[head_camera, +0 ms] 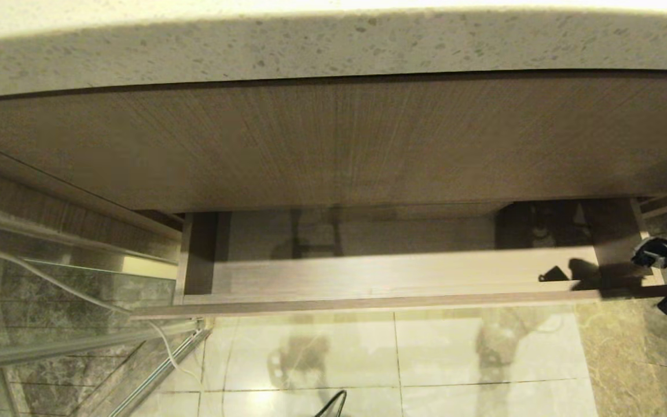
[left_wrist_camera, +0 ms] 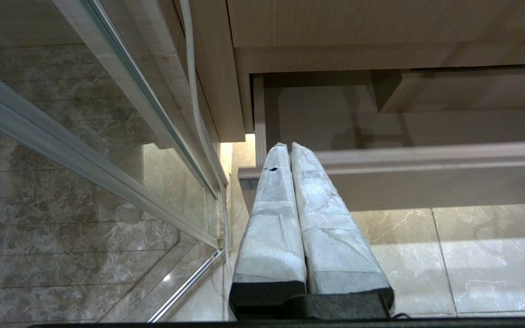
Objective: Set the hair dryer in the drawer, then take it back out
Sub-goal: Close the drawer
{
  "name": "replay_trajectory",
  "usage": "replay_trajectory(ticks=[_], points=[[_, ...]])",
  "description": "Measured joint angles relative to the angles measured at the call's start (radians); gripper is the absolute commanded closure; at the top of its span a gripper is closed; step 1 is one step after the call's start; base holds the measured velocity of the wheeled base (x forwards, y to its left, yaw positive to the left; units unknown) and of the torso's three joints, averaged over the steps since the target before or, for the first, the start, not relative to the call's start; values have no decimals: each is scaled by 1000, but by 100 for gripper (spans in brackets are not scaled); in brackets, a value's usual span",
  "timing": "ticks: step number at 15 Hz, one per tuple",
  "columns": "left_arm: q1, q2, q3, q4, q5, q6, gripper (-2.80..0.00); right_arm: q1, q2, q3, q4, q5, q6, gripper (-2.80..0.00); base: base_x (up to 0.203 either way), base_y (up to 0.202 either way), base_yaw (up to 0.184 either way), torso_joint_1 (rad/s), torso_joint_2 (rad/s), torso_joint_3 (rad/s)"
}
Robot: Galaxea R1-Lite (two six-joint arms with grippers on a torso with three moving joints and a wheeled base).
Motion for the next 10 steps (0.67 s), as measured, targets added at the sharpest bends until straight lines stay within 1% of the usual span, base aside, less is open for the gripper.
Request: replay_trajectory(ticks=[4, 7, 10], points=[[0, 0, 0, 0, 0, 0, 0, -9, -52, -19, -17, 34, -10, 0, 0, 0, 0, 0, 0, 0], [0, 0, 0, 0, 0, 0, 0, -13, -100, -15, -37, 80, -42, 0, 0, 0, 0, 0, 0, 0], [0, 0, 0, 0, 0, 0, 0, -23, -149, -5, -44, 92, -69, 0, 0, 0, 0, 0, 0, 0]])
